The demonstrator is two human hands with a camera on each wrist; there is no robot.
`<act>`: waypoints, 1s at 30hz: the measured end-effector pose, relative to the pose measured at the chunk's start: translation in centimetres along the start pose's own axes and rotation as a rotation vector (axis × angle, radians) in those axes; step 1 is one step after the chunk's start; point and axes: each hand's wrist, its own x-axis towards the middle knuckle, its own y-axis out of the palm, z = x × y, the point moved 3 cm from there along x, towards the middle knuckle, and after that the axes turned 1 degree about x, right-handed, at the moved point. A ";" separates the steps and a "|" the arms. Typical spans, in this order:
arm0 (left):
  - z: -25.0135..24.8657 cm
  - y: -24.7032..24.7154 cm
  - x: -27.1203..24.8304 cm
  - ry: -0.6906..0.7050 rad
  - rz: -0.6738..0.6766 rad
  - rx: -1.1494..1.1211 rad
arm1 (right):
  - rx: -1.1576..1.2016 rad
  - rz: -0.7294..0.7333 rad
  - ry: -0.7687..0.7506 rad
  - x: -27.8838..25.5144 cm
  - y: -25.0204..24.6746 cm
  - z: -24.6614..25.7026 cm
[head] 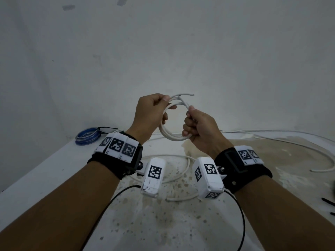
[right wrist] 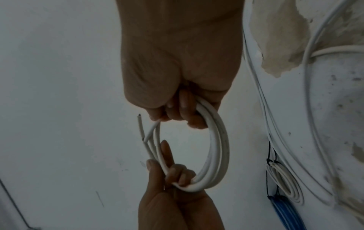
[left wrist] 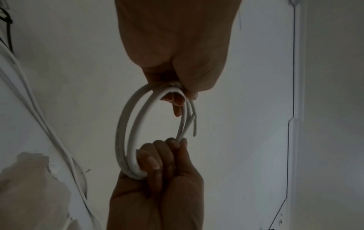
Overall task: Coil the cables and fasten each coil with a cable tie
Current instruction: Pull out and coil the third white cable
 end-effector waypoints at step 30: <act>0.1 -0.9 -0.5 0.018 0.157 0.316 | 0.005 0.023 0.060 0.2 -0.8 -0.8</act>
